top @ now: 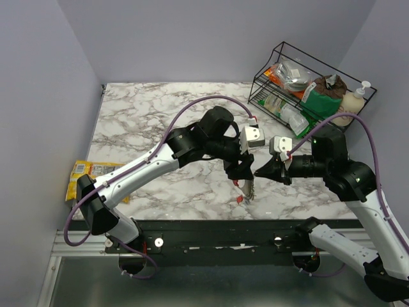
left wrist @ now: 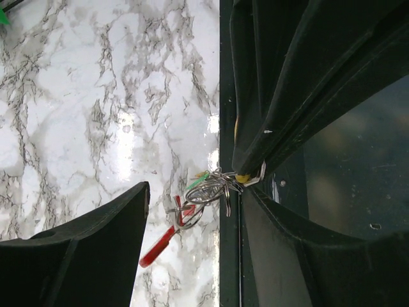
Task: Remove the keys from the keyring
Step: Remove the key from the keyring.
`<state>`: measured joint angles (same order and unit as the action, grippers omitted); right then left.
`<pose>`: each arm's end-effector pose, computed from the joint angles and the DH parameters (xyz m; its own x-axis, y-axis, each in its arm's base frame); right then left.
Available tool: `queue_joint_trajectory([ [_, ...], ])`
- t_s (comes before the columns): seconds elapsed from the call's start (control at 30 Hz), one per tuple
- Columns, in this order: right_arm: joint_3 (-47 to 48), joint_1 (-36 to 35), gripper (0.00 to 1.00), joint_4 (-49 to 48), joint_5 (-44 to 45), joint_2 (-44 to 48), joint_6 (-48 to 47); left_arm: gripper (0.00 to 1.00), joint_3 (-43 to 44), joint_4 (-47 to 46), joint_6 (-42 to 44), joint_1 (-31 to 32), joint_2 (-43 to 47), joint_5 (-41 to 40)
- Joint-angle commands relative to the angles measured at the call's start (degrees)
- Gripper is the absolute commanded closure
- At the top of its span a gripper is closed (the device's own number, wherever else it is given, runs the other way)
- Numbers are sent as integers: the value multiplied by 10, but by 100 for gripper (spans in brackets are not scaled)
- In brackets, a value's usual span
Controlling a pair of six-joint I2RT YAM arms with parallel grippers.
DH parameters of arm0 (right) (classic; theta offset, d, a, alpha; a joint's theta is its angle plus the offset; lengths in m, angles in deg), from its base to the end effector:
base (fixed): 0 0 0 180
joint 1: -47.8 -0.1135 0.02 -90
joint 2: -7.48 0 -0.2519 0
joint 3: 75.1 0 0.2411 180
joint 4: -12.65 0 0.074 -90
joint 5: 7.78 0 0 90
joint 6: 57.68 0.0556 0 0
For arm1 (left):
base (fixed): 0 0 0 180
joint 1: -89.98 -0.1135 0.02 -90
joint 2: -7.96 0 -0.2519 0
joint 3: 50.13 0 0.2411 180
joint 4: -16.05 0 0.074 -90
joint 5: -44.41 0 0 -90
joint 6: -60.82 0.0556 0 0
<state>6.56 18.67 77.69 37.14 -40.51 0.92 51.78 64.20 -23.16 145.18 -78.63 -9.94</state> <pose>0.1108 0.1068 0.3754 0.0661 -0.3843 -0.9208 -0.9811 0.1432 -0.1302 0.1661 -0.2958 0.3640 -0.2084 0.4492 -0.8688 0.9740 0.0146 -0.2261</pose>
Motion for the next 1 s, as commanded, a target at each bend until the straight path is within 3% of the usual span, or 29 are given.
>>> queue_joint_trajectory([
  [0.0, 13, 4, 99, -13, -3, 1, 10, 30, 18, 6, -2, -1, -5, 25],
  [0.87, 22, 8, 99, -33, 8, -1, 34, 28, 19, 5, -7, 2, -17, 22],
  [0.97, 22, 8, 99, -33, 2, -1, 35, 34, 17, 5, -6, 2, -17, 17],
])
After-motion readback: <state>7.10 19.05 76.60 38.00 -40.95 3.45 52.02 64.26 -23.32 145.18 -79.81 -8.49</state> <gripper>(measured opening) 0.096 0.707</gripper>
